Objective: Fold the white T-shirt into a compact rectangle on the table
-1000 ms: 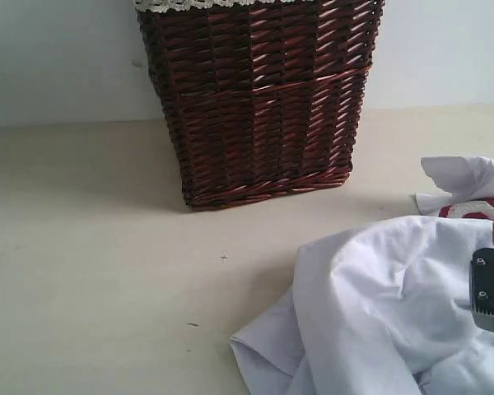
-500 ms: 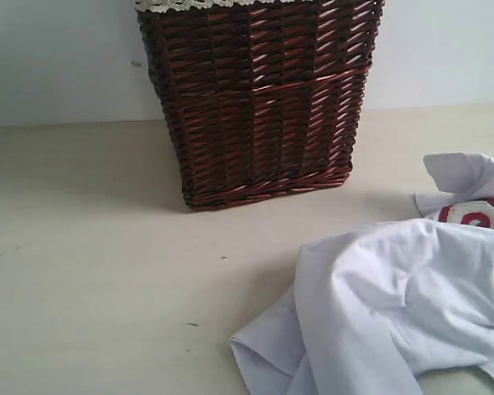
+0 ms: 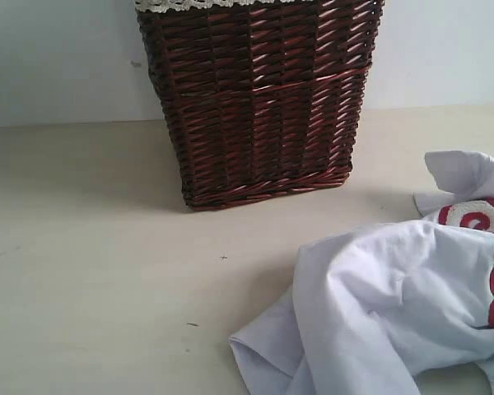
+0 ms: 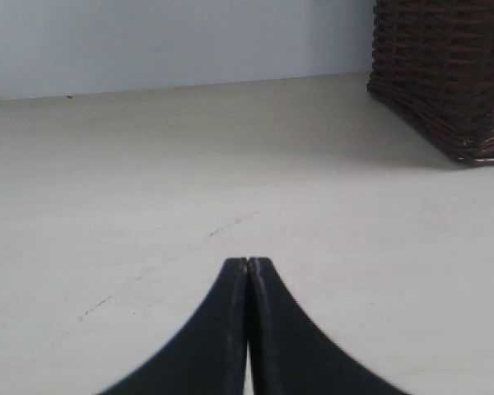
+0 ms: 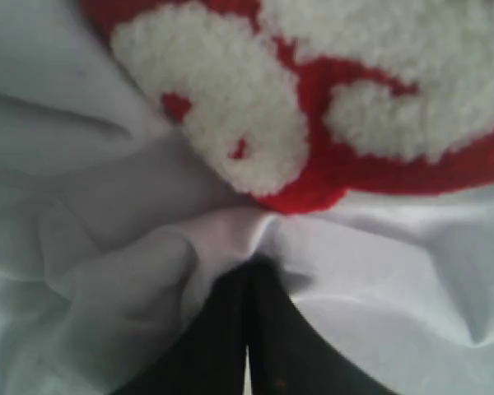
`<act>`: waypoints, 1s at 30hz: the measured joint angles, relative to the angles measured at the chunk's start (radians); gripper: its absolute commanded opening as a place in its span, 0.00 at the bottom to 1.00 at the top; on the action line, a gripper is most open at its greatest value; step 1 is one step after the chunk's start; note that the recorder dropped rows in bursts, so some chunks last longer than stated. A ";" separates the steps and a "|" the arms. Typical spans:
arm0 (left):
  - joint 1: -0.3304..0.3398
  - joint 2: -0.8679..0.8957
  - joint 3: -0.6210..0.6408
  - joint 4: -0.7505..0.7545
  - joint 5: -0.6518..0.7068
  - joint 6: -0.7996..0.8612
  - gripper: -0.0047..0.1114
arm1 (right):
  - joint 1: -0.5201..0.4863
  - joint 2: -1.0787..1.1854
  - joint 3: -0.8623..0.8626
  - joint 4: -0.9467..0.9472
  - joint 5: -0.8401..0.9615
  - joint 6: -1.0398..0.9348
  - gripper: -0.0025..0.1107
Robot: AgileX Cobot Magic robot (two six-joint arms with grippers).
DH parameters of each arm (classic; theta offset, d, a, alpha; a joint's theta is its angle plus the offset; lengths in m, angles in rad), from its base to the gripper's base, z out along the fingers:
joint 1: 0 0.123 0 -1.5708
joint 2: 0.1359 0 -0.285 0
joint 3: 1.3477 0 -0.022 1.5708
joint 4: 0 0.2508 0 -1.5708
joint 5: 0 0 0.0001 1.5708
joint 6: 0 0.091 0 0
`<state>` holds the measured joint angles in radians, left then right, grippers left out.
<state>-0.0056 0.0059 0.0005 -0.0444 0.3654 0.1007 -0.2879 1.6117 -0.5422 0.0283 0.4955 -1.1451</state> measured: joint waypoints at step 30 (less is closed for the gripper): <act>0.000 0.000 0.000 0.000 0.000 0.000 0.04 | -0.003 -0.197 0.005 -0.839 0.096 0.693 0.02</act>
<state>-0.0056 0.0059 0.0005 -0.0444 0.3654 0.1007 -0.2909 1.4150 -0.5369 -0.8104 0.5914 -0.4518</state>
